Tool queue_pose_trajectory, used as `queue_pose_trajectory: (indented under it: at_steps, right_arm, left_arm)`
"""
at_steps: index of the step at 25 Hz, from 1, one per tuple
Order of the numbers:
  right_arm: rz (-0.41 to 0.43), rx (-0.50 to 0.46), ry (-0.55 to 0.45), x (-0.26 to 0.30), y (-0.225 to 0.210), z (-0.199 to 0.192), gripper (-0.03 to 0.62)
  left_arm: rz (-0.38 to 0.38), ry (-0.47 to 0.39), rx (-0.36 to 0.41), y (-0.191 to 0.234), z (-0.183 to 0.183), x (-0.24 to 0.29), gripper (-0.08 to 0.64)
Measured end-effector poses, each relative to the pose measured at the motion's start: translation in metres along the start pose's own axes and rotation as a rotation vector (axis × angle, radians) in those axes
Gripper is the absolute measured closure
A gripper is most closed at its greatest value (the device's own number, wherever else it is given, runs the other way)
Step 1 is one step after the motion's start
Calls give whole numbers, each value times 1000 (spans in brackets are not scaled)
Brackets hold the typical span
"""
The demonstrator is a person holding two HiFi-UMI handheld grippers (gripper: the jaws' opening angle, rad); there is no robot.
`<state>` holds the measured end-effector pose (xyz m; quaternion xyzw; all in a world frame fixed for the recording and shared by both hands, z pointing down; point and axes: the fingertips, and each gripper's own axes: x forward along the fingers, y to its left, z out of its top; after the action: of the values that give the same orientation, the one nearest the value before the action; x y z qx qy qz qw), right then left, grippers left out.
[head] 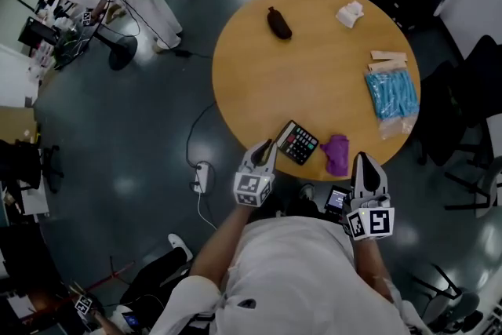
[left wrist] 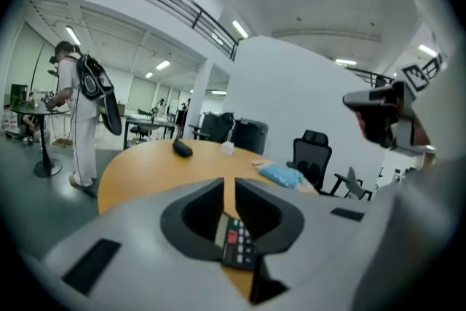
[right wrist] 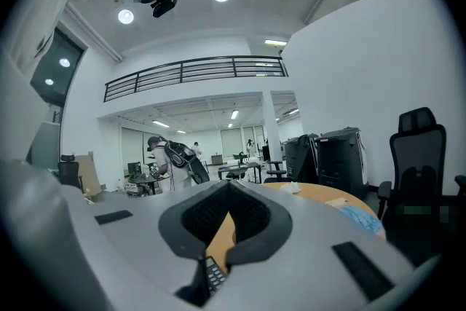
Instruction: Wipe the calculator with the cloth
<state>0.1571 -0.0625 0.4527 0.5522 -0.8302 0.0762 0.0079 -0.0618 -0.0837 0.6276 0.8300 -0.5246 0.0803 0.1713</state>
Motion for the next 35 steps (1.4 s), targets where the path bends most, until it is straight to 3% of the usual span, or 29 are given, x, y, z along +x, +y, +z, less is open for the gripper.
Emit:
queue_pose_trajectory:
  at_steps: [3, 8, 16, 25, 29, 35]
  right_arm:
    - [-12, -4, 3, 0, -6, -2, 577]
    - [-39, -10, 33, -4, -13, -8, 577]
    - [-51, -5, 59, 0, -15, -15, 577]
    - [-58, 2, 63, 0, -20, -17, 577]
    - [-61, 4, 64, -1, -20, -19, 577]
    - [-62, 5, 67, 0, -17, -23, 577]
  left_arm:
    - [12, 139, -41, 19, -53, 26, 490]
    - [-9, 289, -144, 31, -107, 55, 439]
    - [-77, 434, -193, 22, -141, 84, 402]
    - [-90, 455, -223, 14, -145, 88, 439]
    - [-116, 410, -254, 10, -134, 83, 470]
    - [-171, 355, -241, -7, -115, 75, 508]
